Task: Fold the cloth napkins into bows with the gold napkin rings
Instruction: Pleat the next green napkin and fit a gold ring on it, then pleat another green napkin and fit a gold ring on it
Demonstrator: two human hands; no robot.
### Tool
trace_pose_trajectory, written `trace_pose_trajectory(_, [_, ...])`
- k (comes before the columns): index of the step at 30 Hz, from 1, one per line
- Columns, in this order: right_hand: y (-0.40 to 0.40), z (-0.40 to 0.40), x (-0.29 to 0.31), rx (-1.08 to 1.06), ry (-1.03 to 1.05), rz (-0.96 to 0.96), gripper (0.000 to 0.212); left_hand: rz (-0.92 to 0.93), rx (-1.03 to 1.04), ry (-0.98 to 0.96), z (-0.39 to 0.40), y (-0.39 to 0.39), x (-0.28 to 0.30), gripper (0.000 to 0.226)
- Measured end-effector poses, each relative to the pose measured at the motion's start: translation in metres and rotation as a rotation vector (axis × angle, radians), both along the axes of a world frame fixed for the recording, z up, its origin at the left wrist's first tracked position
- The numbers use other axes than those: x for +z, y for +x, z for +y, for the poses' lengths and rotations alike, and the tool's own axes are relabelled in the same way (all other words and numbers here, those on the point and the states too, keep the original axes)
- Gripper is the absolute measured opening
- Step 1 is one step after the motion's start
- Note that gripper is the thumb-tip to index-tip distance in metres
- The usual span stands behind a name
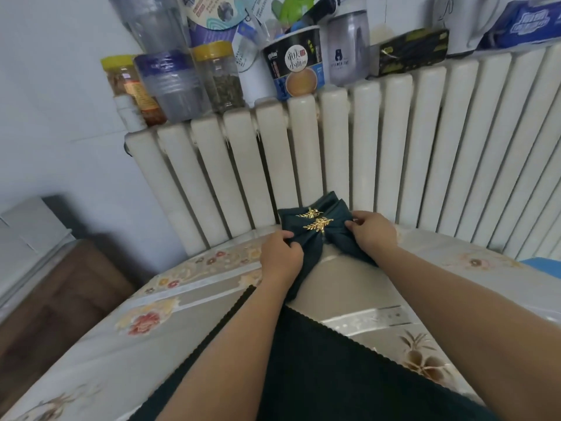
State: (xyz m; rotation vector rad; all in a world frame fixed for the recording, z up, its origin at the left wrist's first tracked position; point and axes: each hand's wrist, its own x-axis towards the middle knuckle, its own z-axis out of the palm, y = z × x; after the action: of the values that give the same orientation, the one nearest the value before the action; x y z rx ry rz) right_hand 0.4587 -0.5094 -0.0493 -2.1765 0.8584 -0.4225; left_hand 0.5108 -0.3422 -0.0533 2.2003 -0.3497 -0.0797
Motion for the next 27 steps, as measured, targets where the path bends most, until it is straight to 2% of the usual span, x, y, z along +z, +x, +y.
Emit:
trace_pose_trajectory(4, [0.005,0.002,0.0,0.003,-0.111,0.122,0.03,0.04,-0.002,0.032,-0.001,-0.001,0.001,0.033])
trace_pose_trajectory(8, [0.002,0.007,0.003,0.135,-0.135,0.196,0.047,0.102,-0.109,0.164,0.003,-0.006,0.014,0.047])
trace_pose_trajectory(11, [-0.008,0.013,0.008,0.176,-0.132,0.156,0.049,0.093,-0.124,0.199,0.007,-0.01,0.024,0.052])
trace_pose_trajectory(15, [-0.042,0.031,0.027,0.212,-0.395,0.102,0.049,0.054,-0.097,0.182,0.02,-0.031,0.044,0.049])
trace_pose_trajectory(19, [-0.07,0.056,0.044,0.32,-0.537,0.038,0.049,-0.054,-0.133,0.199,0.039,-0.056,0.064,0.045])
trace_pose_trajectory(24, [-0.123,0.101,0.068,0.392,-0.545,-0.028,0.049,-0.165,-0.171,0.266,0.08,-0.112,0.083,0.042])
trace_pose_trajectory(27, [-0.155,0.128,0.075,0.438,-0.531,-0.046,0.049,-0.146,-0.193,0.243,0.107,-0.148,0.084,0.04])
